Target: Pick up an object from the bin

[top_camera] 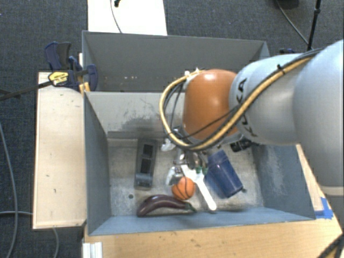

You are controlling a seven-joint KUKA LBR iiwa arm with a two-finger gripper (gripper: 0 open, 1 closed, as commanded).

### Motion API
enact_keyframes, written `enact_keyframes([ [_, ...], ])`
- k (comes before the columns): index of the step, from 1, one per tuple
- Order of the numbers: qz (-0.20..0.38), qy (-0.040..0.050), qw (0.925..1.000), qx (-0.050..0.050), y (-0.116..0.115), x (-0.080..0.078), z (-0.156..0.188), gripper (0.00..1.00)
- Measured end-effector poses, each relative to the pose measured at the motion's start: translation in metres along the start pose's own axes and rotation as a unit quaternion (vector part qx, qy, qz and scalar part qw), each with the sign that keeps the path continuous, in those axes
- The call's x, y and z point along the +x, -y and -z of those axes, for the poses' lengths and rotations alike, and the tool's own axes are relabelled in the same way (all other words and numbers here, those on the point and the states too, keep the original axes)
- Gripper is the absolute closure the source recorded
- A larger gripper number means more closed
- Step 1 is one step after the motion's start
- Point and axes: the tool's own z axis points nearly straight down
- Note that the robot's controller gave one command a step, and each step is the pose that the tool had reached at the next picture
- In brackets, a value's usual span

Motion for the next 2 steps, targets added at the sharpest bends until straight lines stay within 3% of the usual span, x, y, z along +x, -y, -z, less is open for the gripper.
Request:
enact_keyframes([
  [1,0.013,-0.0003,0.9999,0.0,0.015,0.026,0.006,0.0],
  [2,0.035,-0.0005,0.9994,0.0,0.046,0.035,-0.004,0.0],
])
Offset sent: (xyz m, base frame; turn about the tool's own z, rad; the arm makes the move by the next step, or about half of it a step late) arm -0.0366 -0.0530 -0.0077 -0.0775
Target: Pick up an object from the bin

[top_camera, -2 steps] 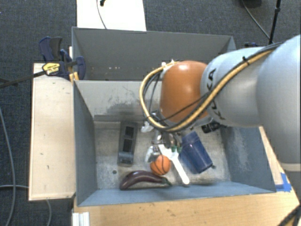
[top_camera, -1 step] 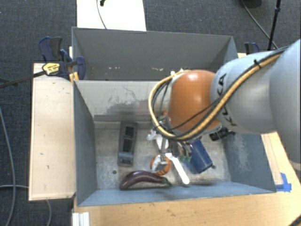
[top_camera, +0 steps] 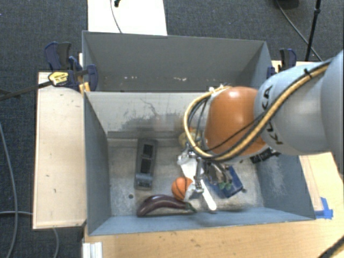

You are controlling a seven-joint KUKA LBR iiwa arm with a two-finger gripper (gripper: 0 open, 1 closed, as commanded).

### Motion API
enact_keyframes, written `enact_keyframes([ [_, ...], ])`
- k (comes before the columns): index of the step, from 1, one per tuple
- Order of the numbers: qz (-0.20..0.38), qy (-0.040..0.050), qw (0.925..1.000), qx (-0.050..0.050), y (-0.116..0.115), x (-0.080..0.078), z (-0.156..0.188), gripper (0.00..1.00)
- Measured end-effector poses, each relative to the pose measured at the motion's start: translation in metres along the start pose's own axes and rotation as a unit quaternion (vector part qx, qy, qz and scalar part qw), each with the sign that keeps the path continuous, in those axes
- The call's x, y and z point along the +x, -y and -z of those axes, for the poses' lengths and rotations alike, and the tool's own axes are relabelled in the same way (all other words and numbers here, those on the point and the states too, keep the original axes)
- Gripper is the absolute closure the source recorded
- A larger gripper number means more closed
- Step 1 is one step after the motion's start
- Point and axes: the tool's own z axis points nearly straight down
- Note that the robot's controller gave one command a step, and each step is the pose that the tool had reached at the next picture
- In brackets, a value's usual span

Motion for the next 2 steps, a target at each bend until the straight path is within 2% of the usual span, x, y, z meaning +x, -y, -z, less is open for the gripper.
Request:
enact_keyframes([
  [1,0.086,-0.001,0.9963,0.0,0.006,0.012,0.027,0.0],
  [2,0.18,0.0025,0.9836,0.001,0.008,-0.004,-0.052,1.0],
])
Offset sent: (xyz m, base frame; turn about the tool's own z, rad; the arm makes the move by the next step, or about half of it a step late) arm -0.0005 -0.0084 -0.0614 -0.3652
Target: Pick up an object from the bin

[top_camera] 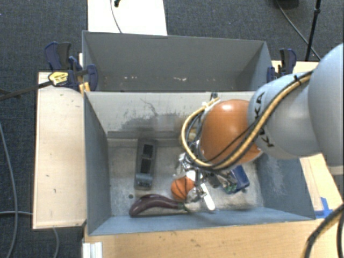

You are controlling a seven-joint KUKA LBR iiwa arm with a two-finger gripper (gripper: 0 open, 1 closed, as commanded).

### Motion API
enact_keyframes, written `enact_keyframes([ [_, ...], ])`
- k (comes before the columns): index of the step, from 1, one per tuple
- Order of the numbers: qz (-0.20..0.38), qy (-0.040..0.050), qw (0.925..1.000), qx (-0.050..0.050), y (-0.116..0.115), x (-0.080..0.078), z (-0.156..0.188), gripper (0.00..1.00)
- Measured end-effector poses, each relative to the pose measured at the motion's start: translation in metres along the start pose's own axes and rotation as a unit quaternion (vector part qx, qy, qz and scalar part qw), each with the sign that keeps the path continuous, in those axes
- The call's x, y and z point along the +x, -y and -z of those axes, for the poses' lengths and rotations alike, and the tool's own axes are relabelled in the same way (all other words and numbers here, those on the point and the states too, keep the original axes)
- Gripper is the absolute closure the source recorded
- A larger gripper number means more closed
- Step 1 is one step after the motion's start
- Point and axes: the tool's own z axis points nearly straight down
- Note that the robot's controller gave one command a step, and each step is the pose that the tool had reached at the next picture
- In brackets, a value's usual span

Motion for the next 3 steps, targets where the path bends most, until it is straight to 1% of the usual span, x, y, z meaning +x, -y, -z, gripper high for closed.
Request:
enact_keyframes([
  [1,-0.001,-0.0001,1.0,0.0,0.0,0.0,0.0,1.0],
  [2,-0.21,-0.0017,0.9777,-0.001,0.046,-0.008,0.126,1.0],
  [3,-0.216,0.0009,0.9765,0.0,0.049,-0.009,0.132,1.0],
])
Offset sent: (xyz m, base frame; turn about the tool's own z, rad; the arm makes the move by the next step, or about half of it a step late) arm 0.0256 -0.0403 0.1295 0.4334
